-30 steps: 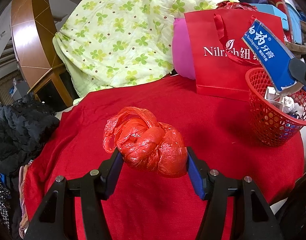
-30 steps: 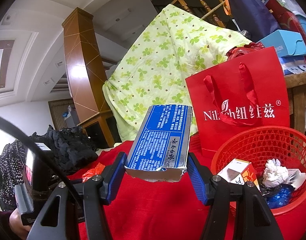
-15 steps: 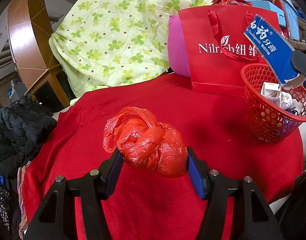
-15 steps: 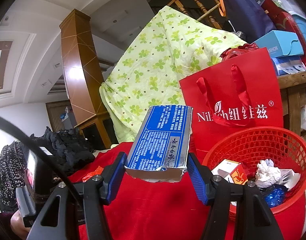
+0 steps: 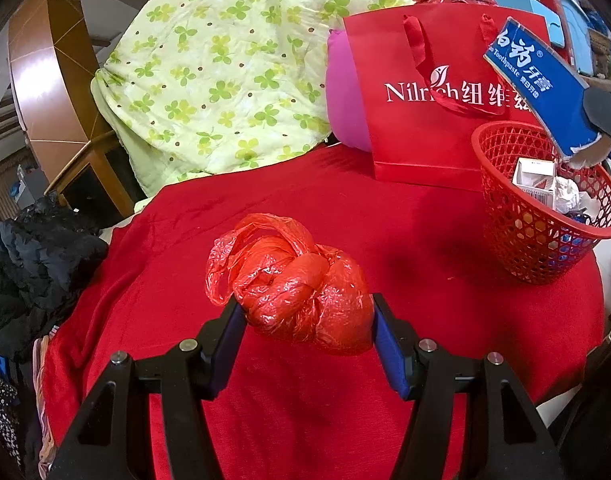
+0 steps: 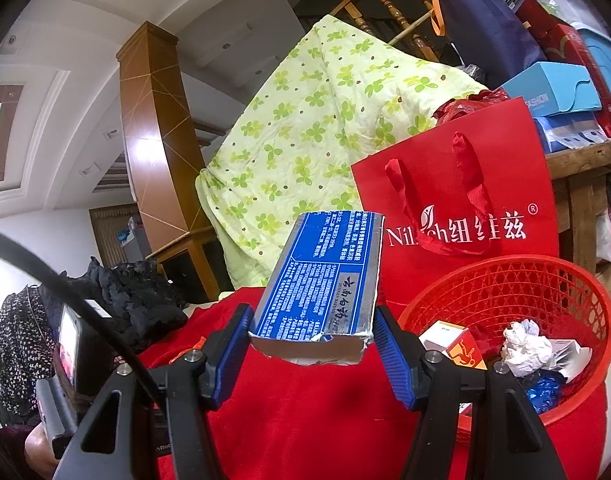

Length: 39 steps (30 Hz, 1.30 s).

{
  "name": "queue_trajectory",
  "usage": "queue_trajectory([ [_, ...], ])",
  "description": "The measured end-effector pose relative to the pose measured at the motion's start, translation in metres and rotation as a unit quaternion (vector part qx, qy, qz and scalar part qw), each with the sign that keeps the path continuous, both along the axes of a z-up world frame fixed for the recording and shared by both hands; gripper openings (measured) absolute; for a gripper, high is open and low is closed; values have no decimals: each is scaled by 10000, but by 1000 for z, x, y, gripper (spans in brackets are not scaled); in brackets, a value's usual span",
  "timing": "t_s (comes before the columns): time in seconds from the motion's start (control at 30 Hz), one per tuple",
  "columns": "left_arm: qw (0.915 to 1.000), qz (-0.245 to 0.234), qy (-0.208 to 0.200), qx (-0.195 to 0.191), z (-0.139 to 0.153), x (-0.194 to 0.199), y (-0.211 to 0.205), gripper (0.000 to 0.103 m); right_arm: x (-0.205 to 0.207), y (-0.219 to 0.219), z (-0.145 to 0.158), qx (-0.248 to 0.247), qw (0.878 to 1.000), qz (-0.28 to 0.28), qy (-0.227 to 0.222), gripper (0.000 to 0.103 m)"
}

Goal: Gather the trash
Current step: 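Carry the blue box and red bag closer to the red mesh basket with both tools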

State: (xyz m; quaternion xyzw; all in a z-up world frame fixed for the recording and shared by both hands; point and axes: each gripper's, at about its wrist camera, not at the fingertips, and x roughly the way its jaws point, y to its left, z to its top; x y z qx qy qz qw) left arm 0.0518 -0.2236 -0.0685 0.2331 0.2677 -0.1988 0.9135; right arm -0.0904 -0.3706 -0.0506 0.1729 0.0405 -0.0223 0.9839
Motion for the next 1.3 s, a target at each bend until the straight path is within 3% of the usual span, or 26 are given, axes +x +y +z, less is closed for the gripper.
queue_trajectory([
  [1.3, 9992, -320, -6, 235, -4, -8, -19, 63, -18, -13, 3, 142, 9996, -170, -150, 65],
])
